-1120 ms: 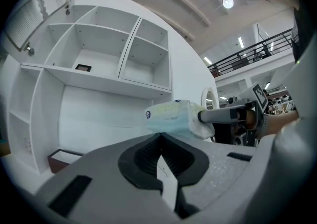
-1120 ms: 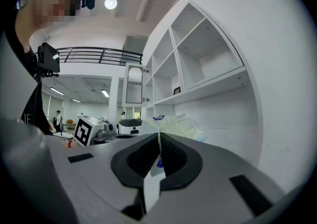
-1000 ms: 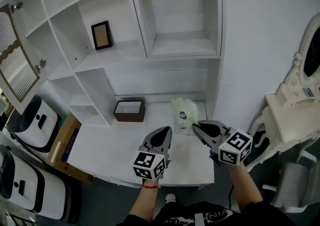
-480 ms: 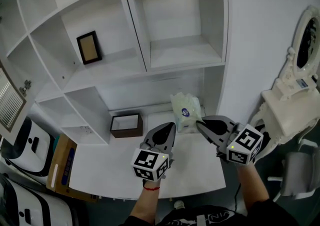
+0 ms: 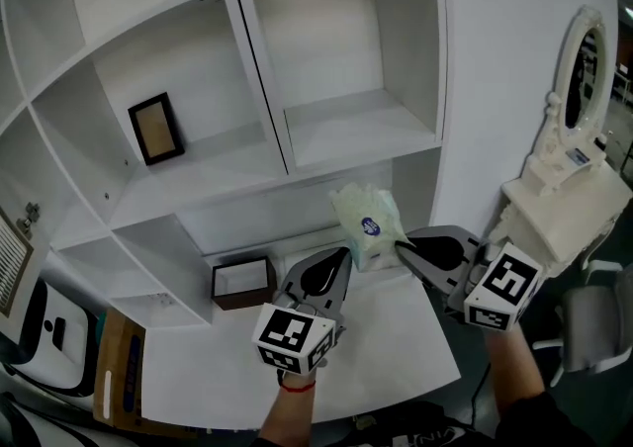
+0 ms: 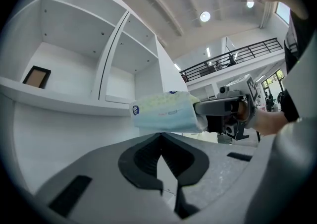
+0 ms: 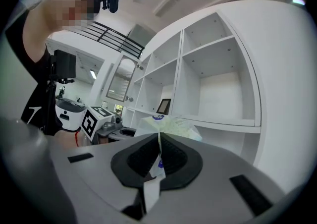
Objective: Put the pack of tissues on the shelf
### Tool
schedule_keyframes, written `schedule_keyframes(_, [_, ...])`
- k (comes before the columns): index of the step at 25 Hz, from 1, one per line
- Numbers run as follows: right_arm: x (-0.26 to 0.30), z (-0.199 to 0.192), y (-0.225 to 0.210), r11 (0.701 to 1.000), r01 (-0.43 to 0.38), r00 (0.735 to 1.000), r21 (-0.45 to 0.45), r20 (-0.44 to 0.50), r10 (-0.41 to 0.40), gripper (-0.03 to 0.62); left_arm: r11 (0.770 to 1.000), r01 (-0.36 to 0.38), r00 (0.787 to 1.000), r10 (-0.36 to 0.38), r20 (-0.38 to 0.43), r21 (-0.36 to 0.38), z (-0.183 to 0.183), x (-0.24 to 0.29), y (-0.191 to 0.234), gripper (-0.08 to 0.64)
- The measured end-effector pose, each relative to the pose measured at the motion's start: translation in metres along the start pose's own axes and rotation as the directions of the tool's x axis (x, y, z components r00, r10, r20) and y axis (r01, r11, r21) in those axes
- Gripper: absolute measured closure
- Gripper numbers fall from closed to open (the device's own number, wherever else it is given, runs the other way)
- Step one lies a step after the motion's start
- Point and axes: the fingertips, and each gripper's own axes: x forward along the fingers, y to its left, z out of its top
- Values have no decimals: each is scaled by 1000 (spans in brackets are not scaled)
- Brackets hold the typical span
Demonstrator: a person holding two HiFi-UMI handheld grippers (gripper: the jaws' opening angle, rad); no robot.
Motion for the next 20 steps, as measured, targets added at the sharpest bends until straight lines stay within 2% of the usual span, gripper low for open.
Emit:
schedule_keyframes(6, [2, 21, -7, 999, 25, 999, -42, 26, -24, 589, 1000, 26, 998, -27, 62, 10, 26, 7, 1, 555])
schedule_keyframes(11, [3, 48, -21, 998, 16, 995, -55, 95, -11, 589, 997, 66, 989, -70, 132, 33, 59, 16, -4, 555])
schedule_keyframes(16, [12, 65, -45, 998, -4, 993, -66, 115, 11, 589, 997, 52, 984, -60, 166, 53, 78, 30, 10, 555])
schedule_keyframes(20, [21, 66, -62, 997, -7, 994, -72, 110, 15, 589, 998, 33, 985, -40, 169, 48, 80, 45, 21, 555])
